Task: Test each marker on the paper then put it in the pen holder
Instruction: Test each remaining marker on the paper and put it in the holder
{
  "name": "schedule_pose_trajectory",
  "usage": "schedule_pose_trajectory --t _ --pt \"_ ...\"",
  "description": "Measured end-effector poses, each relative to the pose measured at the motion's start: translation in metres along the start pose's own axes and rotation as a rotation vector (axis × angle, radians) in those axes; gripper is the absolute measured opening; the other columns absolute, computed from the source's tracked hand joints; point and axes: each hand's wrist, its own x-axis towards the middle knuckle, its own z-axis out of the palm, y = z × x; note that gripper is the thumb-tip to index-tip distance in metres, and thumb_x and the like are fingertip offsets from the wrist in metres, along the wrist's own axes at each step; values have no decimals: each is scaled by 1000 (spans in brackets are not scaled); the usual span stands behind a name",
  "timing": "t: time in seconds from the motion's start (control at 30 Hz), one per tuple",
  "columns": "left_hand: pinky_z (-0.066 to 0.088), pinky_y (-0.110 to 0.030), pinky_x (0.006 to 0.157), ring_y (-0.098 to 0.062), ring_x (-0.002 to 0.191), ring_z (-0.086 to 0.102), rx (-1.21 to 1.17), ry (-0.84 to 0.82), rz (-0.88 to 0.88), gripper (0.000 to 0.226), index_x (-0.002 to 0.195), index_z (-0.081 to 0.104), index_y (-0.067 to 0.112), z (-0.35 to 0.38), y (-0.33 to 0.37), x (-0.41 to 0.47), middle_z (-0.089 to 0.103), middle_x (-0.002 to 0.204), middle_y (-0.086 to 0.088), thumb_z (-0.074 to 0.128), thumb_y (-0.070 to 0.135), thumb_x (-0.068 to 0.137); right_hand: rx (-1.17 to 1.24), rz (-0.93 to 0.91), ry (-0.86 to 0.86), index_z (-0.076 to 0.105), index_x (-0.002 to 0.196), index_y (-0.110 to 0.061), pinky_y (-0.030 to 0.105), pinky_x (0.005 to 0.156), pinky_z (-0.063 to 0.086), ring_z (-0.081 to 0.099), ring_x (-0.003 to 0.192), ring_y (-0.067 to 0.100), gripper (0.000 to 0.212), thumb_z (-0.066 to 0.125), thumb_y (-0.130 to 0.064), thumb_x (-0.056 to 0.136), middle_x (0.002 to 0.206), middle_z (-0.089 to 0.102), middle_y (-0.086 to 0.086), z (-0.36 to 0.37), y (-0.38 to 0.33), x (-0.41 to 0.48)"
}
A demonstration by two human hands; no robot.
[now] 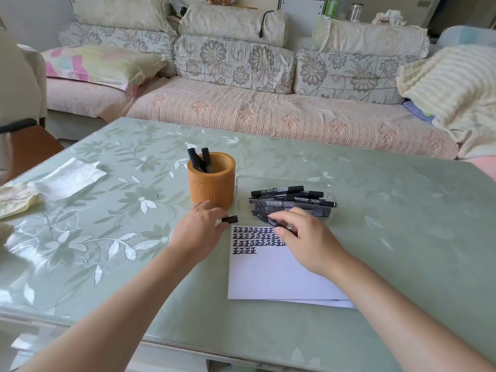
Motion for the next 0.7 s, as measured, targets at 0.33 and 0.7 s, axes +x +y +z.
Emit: schedule_pose_trajectory --t 0.33,0.7 --pt "49 -25 67 -6 77 55 -179 74 143 15 101 68 23 -13 13 -8 61 87 15 68 20 87 -198 -35 46 66 123 -35 23 72 33 57 94 13 29 53 -26 98 105 59 -10 -1 -3 3" --pt "45 -22 71 -4 80 52 -223 -45 237 11 101 69 26 -17 21 -10 54 81 16 62 27 92 -128 -95 12 67 118 -35 22 77 39 53 95 6 26 60 -27 94 104 59 -13 5 -12 -1"
